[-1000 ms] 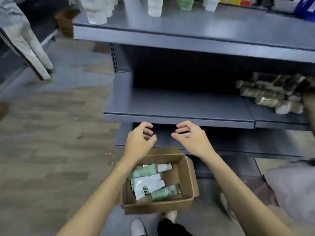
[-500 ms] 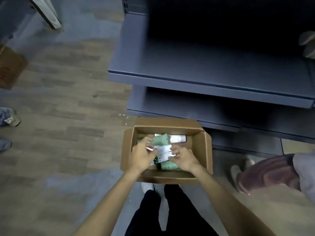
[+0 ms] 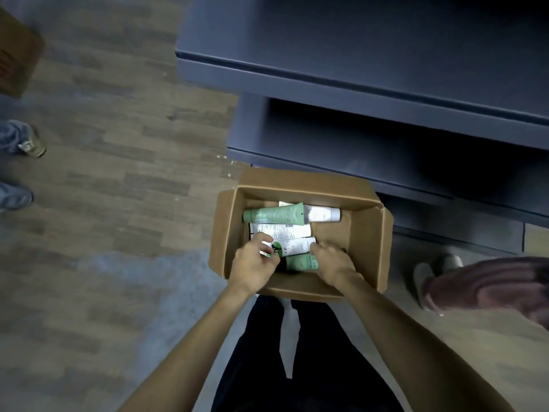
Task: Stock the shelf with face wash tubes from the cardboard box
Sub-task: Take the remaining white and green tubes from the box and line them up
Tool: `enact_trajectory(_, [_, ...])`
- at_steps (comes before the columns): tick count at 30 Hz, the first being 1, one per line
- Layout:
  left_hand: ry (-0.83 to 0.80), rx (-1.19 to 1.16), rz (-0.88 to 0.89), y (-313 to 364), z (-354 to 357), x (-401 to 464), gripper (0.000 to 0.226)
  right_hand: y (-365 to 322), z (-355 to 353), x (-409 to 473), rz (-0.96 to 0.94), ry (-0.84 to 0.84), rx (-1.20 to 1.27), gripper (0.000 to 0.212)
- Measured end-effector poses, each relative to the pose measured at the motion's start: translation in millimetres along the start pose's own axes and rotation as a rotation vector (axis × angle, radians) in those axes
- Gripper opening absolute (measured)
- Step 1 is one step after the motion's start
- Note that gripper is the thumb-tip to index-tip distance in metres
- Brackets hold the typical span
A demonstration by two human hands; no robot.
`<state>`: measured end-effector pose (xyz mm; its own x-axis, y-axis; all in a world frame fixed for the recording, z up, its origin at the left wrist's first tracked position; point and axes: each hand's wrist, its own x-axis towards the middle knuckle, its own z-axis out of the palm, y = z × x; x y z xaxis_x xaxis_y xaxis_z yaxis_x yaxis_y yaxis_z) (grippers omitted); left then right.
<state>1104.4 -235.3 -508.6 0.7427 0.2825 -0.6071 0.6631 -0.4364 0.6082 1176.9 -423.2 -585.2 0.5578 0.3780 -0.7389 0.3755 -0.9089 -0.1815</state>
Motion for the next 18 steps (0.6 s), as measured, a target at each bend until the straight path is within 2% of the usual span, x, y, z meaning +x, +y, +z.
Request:
enact_trajectory(4, [-0.012,-0.013,-0.007,-2,5,3,0.022,2,1,8,-0.017,0.035,-0.115,0.064])
enact_trajectory(7, [-0.015,-0.02,-0.002,3,7,5,0.02,5,1,9,-0.019,0.054,-0.153,0.069])
enact_trajectory(10, [-0.025,-0.027,0.009,9,8,7,0.022,9,-5,6,-0.002,0.026,-0.092,0.064])
enact_trajectory(15, [-0.047,-0.037,0.032,18,10,11,0.023,22,-20,-5,0.057,-0.085,-0.157,0.031])
enact_trajectory(18, [-0.051,-0.044,0.039,20,11,12,0.024,19,-31,-12,0.067,-0.079,-0.083,0.028])
